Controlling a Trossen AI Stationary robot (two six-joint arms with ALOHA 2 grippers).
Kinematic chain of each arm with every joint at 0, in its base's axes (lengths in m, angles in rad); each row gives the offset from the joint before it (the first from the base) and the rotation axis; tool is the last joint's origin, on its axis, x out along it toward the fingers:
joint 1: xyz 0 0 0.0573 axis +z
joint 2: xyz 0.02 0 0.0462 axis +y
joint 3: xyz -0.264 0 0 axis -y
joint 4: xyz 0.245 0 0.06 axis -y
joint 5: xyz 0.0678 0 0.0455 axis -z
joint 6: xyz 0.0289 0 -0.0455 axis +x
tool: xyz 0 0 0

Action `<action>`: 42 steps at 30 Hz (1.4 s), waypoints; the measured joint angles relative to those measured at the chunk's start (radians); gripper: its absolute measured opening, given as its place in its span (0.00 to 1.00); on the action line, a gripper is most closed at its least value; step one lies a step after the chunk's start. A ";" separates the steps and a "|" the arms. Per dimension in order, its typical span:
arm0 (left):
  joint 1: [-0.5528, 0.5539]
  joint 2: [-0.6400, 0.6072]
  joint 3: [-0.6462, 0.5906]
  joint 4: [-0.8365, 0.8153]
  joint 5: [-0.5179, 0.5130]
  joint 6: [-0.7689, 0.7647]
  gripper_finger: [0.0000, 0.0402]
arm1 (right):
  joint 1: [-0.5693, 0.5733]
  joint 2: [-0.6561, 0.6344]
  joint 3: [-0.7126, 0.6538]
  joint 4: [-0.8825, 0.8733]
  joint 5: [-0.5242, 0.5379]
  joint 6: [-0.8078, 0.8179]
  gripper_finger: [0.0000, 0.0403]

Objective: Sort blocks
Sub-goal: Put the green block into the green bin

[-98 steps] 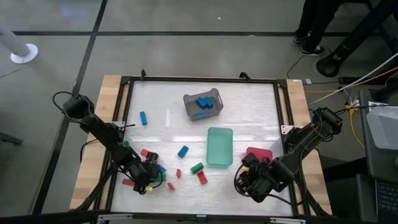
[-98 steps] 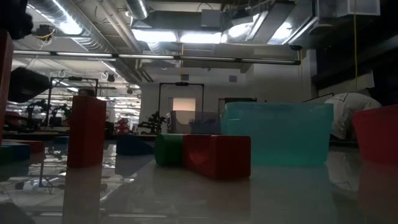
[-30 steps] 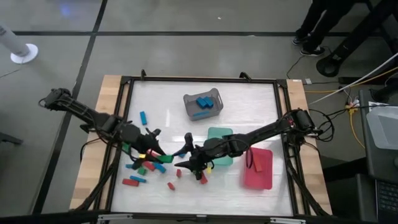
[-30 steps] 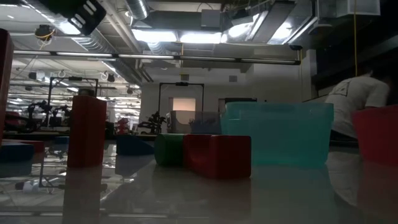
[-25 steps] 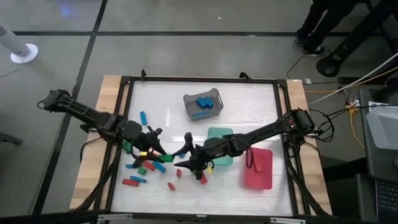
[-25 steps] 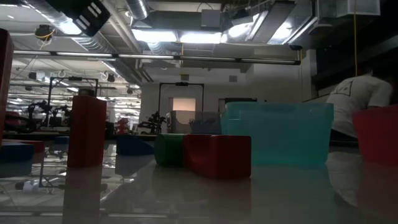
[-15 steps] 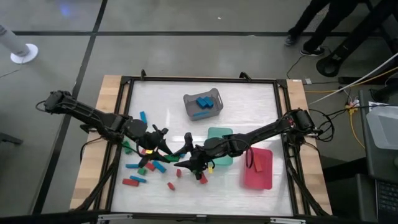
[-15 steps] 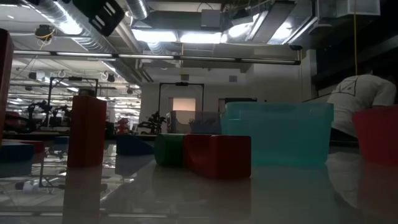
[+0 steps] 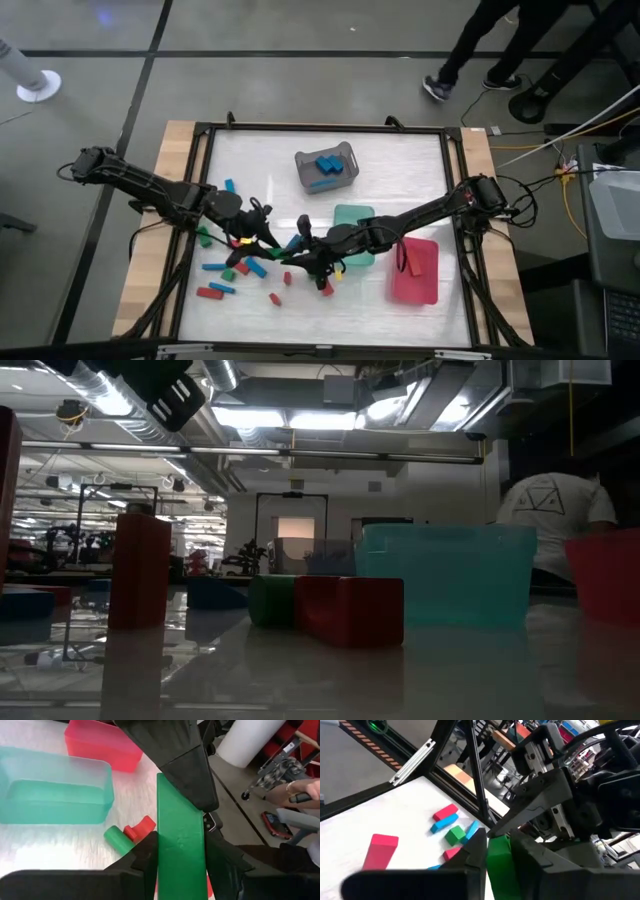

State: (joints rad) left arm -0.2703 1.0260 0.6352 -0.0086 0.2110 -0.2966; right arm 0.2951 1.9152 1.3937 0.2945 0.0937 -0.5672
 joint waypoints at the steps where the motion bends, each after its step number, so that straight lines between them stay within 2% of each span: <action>1: 0.000 0.000 0.000 0.001 -0.001 0.002 0.30 | 0.000 0.000 0.000 0.001 0.001 0.003 0.18; 5: 0.000 0.000 0.000 0.003 -0.010 0.017 0.31 | 0.000 0.000 0.000 -0.001 0.004 0.010 0.20; 12: -0.001 -0.001 0.000 0.029 -0.023 0.090 0.39 | -0.001 0.000 -0.002 -0.016 0.024 0.017 0.15; 22: 0.029 -0.021 0.001 0.006 -0.030 0.183 0.46 | -0.001 0.002 -0.003 -0.097 0.198 0.016 0.15; 26: 0.073 -0.056 0.001 -0.068 -0.018 0.216 0.46 | -0.002 -0.026 0.002 -0.190 0.280 0.061 0.15; 29: 0.114 -0.090 0.001 -0.150 -0.037 0.227 0.46 | -0.002 -0.058 0.025 -0.338 0.345 0.129 0.16; 32: 0.156 -0.122 0.001 -0.255 -0.122 0.225 0.46 | -0.002 -0.090 0.047 -0.499 0.351 0.228 0.16; 34: 0.185 -0.139 0.001 -0.341 -0.230 0.195 0.46 | -0.002 -0.108 0.057 -0.593 0.348 0.302 0.16; 39: 0.270 -0.147 0.001 -0.514 -0.513 0.039 0.46 | -0.002 -0.130 0.102 -0.874 0.341 0.505 0.16; 42: 0.329 -0.147 0.001 -0.602 -0.586 -0.086 0.46 | -0.002 -0.130 0.120 -1.007 0.321 0.620 0.16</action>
State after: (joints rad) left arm 0.0591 0.8791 0.6357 -0.6110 -0.3745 -0.3824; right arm 0.2935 1.7851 1.5138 -0.7125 0.4151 0.0531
